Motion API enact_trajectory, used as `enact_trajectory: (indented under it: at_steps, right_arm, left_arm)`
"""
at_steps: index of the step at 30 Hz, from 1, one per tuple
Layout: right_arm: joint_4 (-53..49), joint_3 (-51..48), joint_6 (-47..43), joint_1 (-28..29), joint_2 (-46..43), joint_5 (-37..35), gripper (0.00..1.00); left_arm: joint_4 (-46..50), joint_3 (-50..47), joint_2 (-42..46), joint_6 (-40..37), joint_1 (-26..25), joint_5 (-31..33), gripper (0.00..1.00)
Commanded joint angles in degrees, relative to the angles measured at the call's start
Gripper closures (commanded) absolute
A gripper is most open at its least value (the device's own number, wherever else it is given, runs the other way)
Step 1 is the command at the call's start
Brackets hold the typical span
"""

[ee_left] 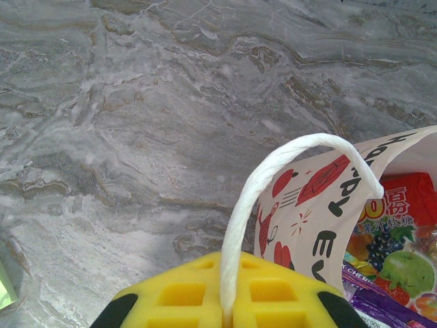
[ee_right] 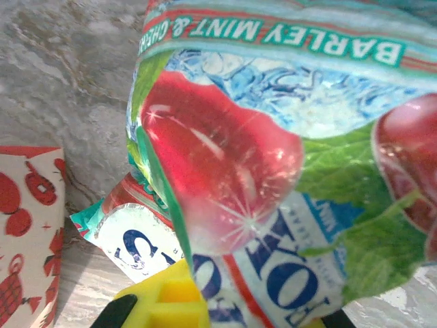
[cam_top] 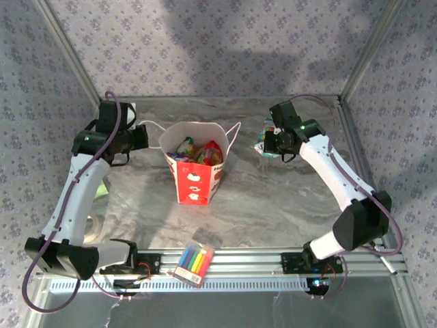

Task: Place the snacks into the paper bag

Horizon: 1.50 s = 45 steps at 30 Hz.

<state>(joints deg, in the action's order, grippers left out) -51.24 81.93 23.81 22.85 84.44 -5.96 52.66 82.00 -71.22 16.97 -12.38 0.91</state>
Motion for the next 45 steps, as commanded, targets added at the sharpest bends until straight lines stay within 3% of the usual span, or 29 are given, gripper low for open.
enact_trajectory:
  at_steps: [1,29,45]
  right_arm:
    - [-2.7,3.6,-1.2,1.0,-3.1,-5.4,0.96]
    - [7.0,13.7,-10.6,11.4,-13.7,-13.7,0.93]
    - [12.7,18.9,-10.2,17.6,-8.7,-6.0,0.92]
  left_arm:
    - [-1.0,0.4,1.3,-0.9,-0.2,-0.6,0.92]
    - [-0.2,0.9,3.1,0.3,-0.3,-1.0,0.91]
    - [-0.3,0.3,4.1,0.3,-0.3,-1.5,0.91]
